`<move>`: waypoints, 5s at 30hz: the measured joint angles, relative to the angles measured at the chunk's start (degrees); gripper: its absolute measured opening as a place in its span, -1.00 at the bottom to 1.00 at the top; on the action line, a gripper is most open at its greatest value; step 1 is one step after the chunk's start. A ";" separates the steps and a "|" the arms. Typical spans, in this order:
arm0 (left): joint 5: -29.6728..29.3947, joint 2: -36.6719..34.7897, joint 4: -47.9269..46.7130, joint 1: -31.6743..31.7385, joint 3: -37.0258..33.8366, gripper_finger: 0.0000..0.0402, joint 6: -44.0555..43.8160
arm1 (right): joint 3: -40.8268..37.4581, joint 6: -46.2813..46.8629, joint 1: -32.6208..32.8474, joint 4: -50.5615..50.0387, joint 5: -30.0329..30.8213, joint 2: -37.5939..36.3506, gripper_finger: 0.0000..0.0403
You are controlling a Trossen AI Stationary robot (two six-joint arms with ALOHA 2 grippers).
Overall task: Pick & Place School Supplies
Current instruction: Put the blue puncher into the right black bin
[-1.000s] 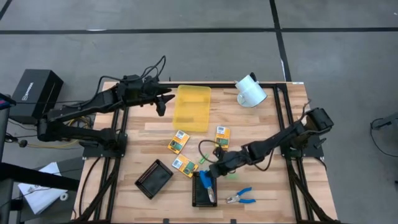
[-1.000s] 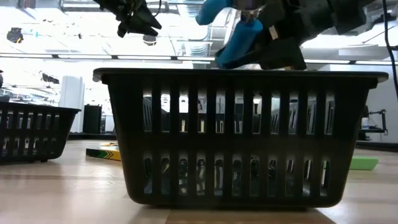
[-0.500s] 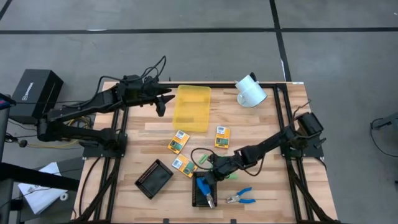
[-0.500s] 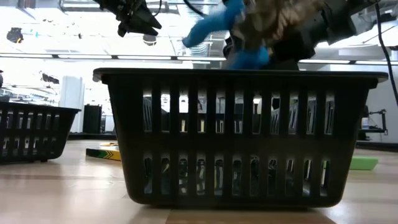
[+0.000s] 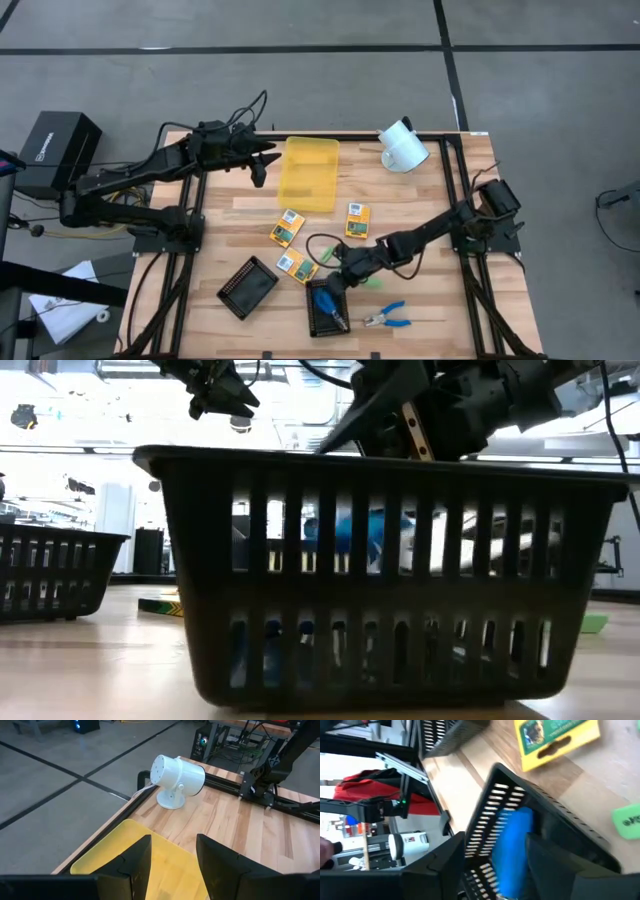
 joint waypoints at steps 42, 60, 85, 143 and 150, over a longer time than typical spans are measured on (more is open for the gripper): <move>11.70 10.87 0.86 -2.84 0.07 -0.25 -4.11 | -0.02 -6.10 17.97 -48.80 -3.69 -25.29 -0.33; 5.10 12.33 3.10 -9.66 0.07 -0.25 -13.08 | -0.04 -33.76 20.90 -51.47 -3.21 -12.70 -0.27; 3.06 12.33 2.99 -10.14 0.04 -0.25 -11.86 | -1.94 -36.99 17.52 -44.31 0.80 -10.73 -0.25; 3.10 12.33 2.60 -10.13 0.02 -0.25 -8.83 | -14.73 -39.49 9.95 -32.21 -8.25 -10.84 -0.90; 3.10 12.33 2.51 -10.12 0.02 -0.25 -8.86 | -15.15 -37.52 9.75 -28.44 -11.11 -12.46 -0.90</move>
